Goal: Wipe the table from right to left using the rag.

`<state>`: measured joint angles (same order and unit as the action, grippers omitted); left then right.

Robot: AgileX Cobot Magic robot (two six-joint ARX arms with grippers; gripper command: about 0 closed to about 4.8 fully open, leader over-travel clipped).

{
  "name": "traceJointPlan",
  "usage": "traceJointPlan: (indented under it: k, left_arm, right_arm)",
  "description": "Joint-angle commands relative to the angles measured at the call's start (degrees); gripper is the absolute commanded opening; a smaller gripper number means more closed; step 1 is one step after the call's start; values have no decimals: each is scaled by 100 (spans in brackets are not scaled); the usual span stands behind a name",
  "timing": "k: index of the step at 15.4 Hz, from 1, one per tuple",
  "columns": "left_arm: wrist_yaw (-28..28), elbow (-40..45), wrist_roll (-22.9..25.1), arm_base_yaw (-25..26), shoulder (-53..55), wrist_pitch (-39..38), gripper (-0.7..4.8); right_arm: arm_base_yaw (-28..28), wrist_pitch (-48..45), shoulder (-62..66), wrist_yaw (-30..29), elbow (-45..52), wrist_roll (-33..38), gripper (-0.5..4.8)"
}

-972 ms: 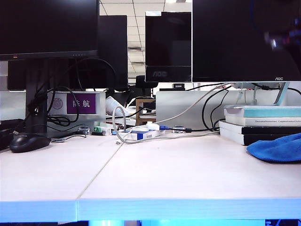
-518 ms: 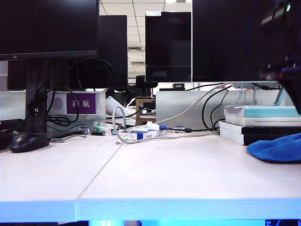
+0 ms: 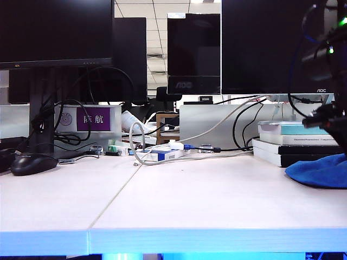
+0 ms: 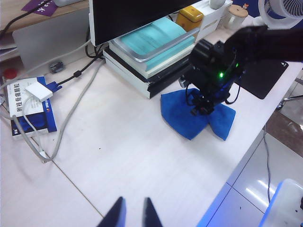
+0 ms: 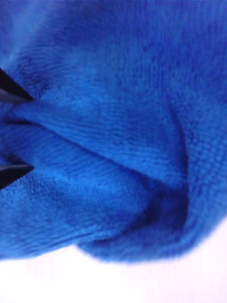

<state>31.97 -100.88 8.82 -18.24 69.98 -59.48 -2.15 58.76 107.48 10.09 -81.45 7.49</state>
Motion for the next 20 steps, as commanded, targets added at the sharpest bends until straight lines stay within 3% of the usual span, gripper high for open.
traceJointPlan:
  k: [1, 2, 3, 9, 13, 20]
  left_arm:
    - [39, -31, 20, -2, -17, 144, 60]
    - [39, -31, 17, -2, -17, 166, 60]
    - [39, -31, 17, -2, -20, 170, 60]
    - [28, -31, 20, -2, -20, 177, 59]
    - [28, -31, 20, -2, -20, 173, 59]
    - [26, -31, 24, -2, -22, 85, 57]
  right_arm:
    - [11, -387, -31, 50, 138, 20, 157]
    - [11, -479, -31, 52, 149, 20, 92]
    - [11, -501, -31, 52, 149, -4, -8]
    - [-4, 828, -42, 142, 190, -22, -6]
    - [-55, 824, -48, -361, 629, -22, -6]
    - [-955, 221, -74, -745, 863, 157, -6]
